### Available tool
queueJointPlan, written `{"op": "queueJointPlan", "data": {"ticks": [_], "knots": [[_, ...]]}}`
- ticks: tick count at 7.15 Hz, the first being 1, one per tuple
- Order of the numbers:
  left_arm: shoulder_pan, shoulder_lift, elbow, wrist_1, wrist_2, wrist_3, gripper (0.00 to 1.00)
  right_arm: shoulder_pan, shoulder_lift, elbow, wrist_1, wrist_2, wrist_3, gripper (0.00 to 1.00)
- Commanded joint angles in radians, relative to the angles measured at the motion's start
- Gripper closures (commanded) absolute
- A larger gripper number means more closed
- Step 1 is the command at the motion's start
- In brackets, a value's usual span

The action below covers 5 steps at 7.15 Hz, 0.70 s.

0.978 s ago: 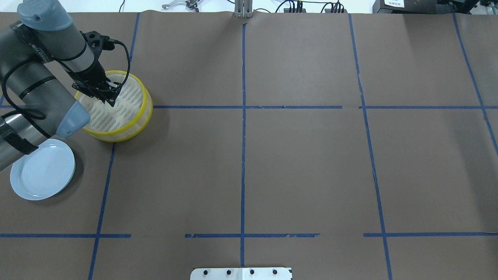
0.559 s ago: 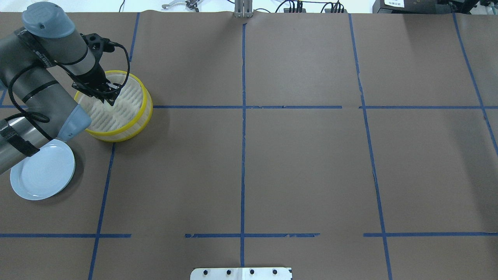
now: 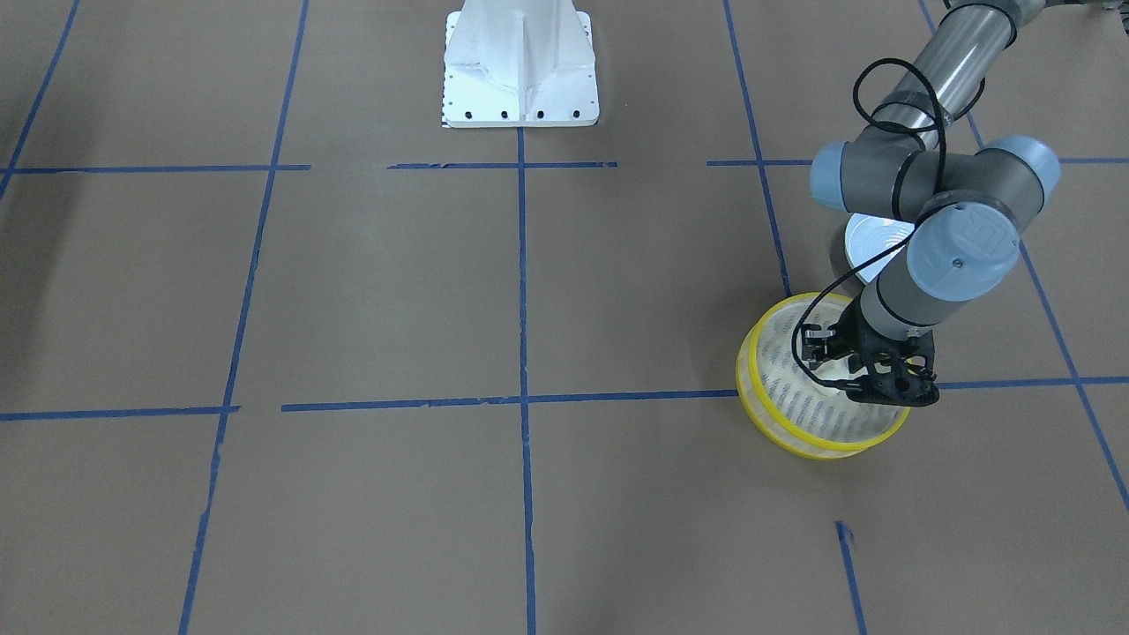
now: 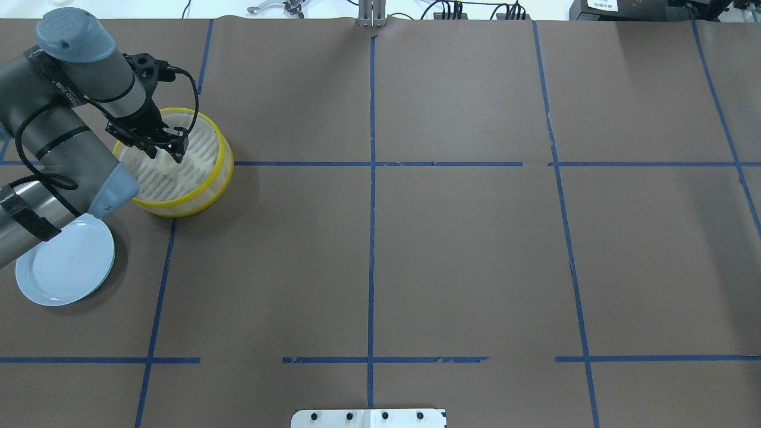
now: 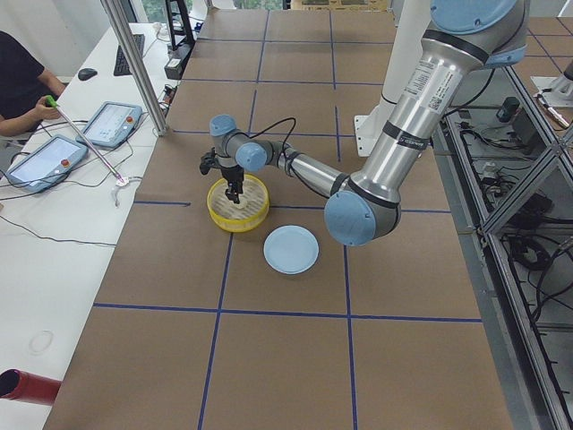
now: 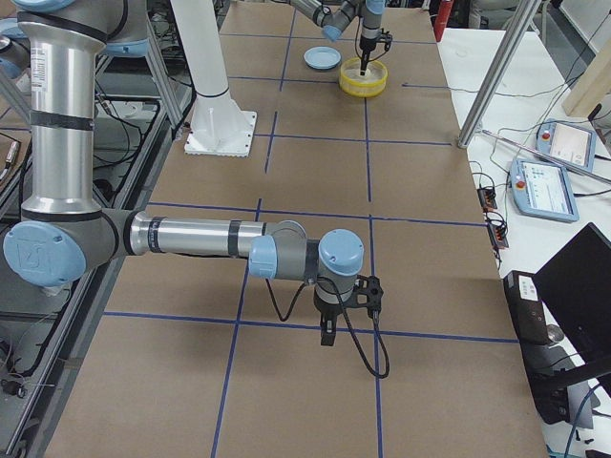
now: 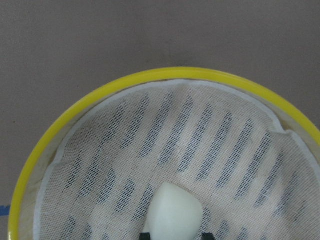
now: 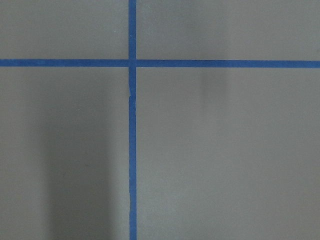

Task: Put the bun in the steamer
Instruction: 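Lower the bun into the steamer and open the left gripper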

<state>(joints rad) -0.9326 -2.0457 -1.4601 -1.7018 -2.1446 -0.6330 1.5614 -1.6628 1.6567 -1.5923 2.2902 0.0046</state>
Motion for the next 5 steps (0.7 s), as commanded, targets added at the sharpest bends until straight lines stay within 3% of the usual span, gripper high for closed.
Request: {"op": "queueJointPlan", "data": {"ticks": [1, 3, 5], "knots": [[-0.006, 0.053, -0.091, -0.033, 0.003, 0.006, 0.0, 0.0, 0.0, 0.0, 0.0, 0.0, 0.0, 0.0], [-0.035, 0.107, -0.231, -0.035, 0.008, 0.006, 0.0, -0.001, 0.0, 0.0, 0.0, 0.0, 0.0, 0.0], [-0.168, 0.209, -0.351, -0.006, -0.015, 0.01, 0.0, -0.001, 0.0, 0.0, 0.0, 0.0, 0.0, 0.0]]}}
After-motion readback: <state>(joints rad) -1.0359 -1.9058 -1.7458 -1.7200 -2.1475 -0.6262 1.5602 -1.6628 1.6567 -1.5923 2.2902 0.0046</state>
